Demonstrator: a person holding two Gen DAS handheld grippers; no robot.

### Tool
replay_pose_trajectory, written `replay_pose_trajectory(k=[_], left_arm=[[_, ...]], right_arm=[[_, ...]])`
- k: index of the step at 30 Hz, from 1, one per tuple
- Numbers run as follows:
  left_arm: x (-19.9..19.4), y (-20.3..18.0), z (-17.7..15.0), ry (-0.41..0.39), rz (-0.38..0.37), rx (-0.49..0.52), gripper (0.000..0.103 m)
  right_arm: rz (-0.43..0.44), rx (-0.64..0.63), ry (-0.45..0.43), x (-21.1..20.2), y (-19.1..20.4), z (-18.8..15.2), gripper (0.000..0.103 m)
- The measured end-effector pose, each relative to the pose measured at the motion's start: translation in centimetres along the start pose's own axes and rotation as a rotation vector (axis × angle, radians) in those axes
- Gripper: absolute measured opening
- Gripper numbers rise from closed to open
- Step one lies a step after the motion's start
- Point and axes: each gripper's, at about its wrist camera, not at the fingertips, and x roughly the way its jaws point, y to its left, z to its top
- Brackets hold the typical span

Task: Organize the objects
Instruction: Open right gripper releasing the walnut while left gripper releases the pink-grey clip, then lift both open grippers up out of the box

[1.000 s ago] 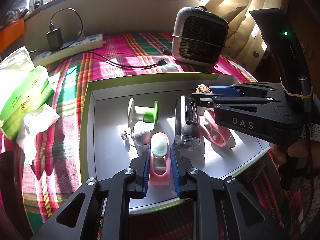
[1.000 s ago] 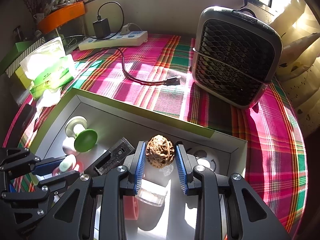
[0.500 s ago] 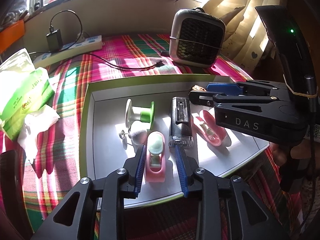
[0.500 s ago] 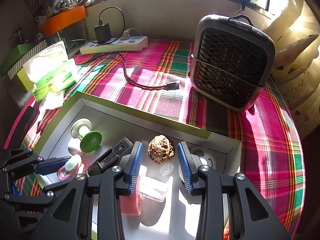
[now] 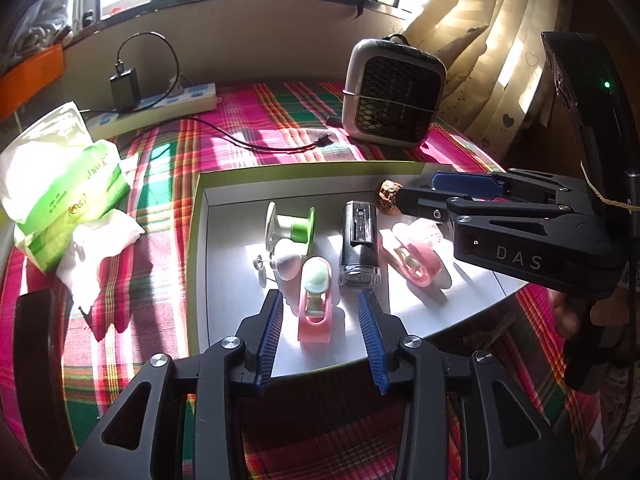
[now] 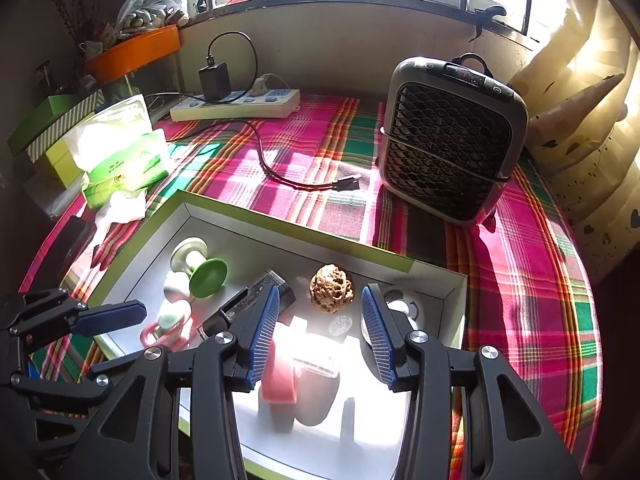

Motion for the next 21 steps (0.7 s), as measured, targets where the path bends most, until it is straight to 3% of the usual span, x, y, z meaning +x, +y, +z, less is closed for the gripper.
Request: replay_pose_trajectory(k=[15, 21], left_arm=[[-2.7, -1.3, -1.7, -0.038, -0.033, 0.020, 0.037], [-3.1, -2.4, -2.6, -0.020, -0.092, 0.050, 0.037]], right_arm=[[-0.016, 0.052, -0.053, -4.1, -0.6, -2.6, 0.046], [-0.014, 0.045, -0.055, -5.4, -0.6, -4.1, 0.046]])
